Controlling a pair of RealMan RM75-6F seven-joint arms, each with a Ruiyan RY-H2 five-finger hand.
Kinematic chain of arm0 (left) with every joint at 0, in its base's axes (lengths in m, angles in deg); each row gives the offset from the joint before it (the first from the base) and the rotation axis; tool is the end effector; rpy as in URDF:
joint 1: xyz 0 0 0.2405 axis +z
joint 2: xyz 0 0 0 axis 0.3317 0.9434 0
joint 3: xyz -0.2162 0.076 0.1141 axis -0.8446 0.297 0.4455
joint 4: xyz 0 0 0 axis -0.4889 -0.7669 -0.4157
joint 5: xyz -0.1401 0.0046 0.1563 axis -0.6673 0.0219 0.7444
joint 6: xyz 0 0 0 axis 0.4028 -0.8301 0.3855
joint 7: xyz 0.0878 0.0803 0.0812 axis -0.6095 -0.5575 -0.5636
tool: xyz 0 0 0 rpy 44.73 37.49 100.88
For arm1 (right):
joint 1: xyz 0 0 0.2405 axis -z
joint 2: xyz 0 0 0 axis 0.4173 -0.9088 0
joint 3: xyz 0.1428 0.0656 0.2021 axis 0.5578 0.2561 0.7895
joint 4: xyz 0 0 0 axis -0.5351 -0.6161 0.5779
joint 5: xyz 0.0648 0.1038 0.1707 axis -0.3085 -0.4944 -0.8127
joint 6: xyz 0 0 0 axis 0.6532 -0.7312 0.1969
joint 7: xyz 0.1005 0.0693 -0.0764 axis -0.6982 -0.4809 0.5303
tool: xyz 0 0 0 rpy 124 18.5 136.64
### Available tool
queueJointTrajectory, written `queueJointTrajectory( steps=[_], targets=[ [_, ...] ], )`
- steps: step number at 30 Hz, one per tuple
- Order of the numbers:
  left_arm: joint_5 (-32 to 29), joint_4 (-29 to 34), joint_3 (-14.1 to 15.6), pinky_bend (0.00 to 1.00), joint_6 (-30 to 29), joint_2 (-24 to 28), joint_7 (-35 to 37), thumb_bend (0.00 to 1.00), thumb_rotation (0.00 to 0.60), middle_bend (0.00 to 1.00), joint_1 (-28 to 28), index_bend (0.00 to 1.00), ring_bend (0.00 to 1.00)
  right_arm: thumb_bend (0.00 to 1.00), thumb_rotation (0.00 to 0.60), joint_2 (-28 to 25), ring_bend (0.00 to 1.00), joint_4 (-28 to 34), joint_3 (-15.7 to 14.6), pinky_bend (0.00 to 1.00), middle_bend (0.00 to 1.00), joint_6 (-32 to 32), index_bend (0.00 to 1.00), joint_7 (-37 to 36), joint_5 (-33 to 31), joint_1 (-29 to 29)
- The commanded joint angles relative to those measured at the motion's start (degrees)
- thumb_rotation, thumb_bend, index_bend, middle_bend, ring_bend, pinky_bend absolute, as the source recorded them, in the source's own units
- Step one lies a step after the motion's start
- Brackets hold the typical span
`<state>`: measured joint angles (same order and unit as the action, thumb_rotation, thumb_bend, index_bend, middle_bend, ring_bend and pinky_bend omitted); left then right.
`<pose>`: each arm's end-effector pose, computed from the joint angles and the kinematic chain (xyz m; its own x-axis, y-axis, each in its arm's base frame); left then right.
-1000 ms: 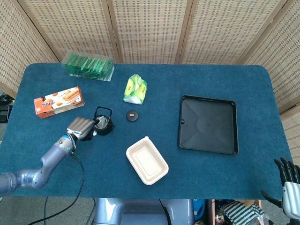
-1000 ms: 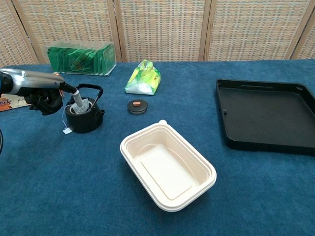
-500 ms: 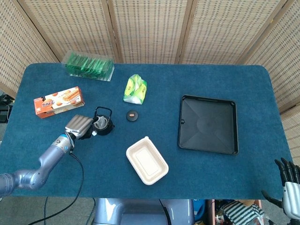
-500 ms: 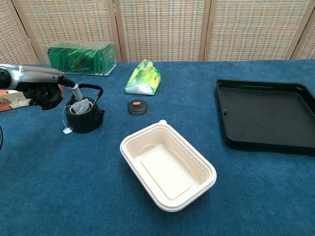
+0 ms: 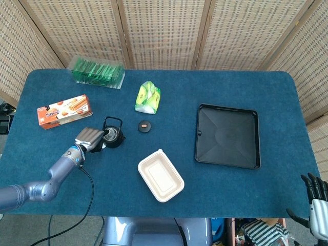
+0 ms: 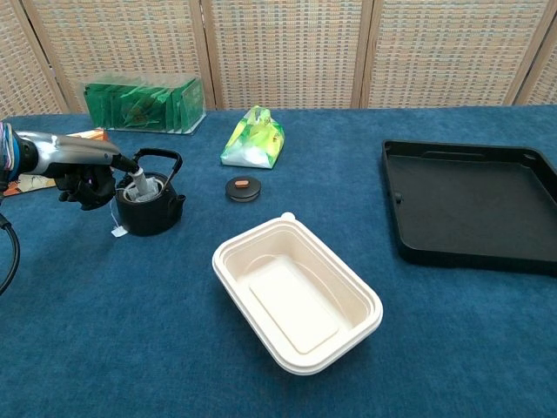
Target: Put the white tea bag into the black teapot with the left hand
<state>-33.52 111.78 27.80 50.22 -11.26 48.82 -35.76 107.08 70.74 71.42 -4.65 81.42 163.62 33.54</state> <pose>-0.1915 0.3746 0.0245 0.5523 0.5245 0.6480 0.8303 -0.2764 -0.4840 -0.3361 -0.0965 0.1482 0.3545 0.0234 0.9348 -0.9154 0.2129 0.3418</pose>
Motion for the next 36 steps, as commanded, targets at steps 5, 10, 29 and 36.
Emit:
queueJointTrajectory(
  steps=[5,10,29,36],
  targets=[
    [-0.3,0.2,0.4,0.67,-0.2,-0.1,-0.1,1.0,0.6,0.76,-0.2,0.23,0.74,0.02,0.6,0.1,0.0,-0.1,0.0,0.05,0.12,-0.2,0.14,0.0,0.0,0.2],
    [-0.6,0.5,1.0,0.67,0.8,0.1,-0.4,1.0,0.6,0.76,-0.8,0.23,0.74,0.02,0.6,0.1,0.0,-0.1,0.0,0.05,0.13,-0.3,0.14,-0.1,0.0,0.3],
    [14.5,8.8,-1.8,0.66,-12.3,5.8,9.3,1.0,0.6,0.66,8.2,0.18,0.65,0.02,0.6,-0.1,0.0,0.0,0.3,0.05,0.13,-0.4,0.14,0.0,0.5,0.0],
    [21.6,12.6,-1.8,0.64,-22.7,8.0,12.9,1.0,0.6,0.6,15.2,0.18,0.61,0.02,0.6,-0.5,0.0,0.4,0.8,0.05,0.12,0.0,0.14,0.6,1.1,-0.9]
  ],
)
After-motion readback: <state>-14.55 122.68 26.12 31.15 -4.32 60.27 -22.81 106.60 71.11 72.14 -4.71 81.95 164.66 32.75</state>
